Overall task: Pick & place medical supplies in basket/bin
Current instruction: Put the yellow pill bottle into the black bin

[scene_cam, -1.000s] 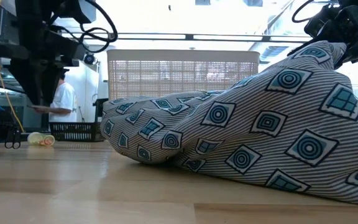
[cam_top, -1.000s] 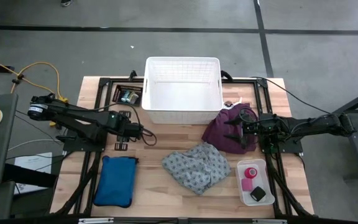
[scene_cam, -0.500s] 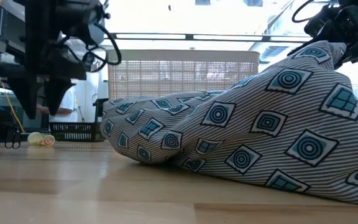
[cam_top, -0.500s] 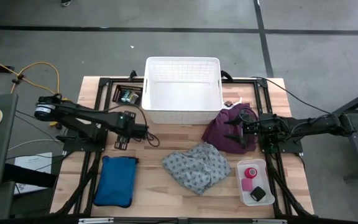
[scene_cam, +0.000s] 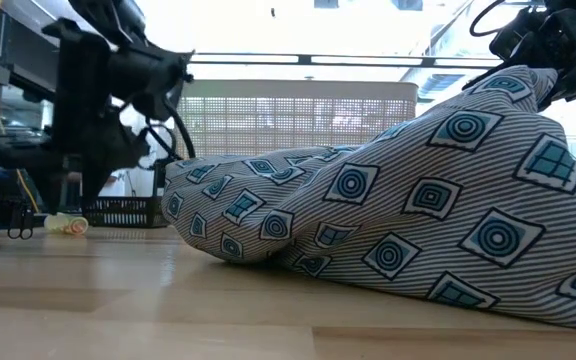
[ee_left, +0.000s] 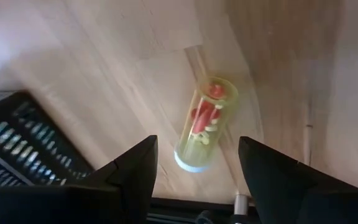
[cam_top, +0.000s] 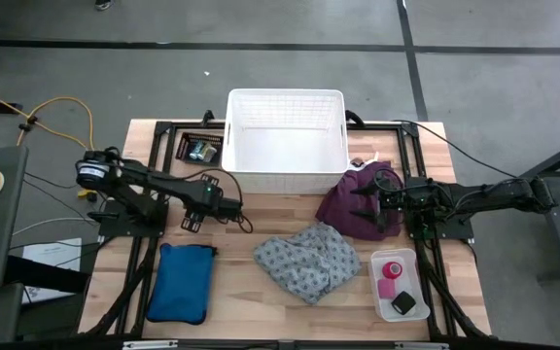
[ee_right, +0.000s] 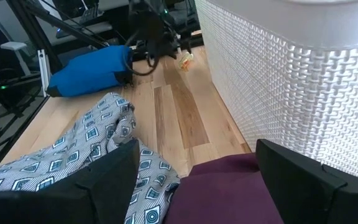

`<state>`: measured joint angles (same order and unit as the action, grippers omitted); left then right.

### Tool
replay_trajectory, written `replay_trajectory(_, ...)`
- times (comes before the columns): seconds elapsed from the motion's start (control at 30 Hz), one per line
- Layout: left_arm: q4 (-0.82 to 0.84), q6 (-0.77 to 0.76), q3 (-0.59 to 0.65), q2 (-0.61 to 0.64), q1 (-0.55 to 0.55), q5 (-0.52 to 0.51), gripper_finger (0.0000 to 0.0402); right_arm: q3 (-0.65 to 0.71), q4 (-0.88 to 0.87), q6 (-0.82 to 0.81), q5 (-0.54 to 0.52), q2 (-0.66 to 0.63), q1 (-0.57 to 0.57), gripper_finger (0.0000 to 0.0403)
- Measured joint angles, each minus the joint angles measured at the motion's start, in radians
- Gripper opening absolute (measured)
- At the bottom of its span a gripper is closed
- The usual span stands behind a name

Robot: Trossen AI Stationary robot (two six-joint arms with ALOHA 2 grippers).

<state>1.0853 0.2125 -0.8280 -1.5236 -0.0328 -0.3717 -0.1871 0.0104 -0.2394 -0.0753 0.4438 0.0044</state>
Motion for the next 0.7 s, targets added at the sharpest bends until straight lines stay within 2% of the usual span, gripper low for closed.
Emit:
replay_trajectory(0.3,-0.033,0.041,0.0,-0.06,0.063,0.033,0.0217,0.0,0.0,0.0,0.0,0.0,0.0,0.0309)
replay_trajectory(0.7,-0.073,0.06,0.0,-0.089,0.067,0.098,0.0217,0.0,0.0,0.0,0.0,0.0,0.0,0.0309)
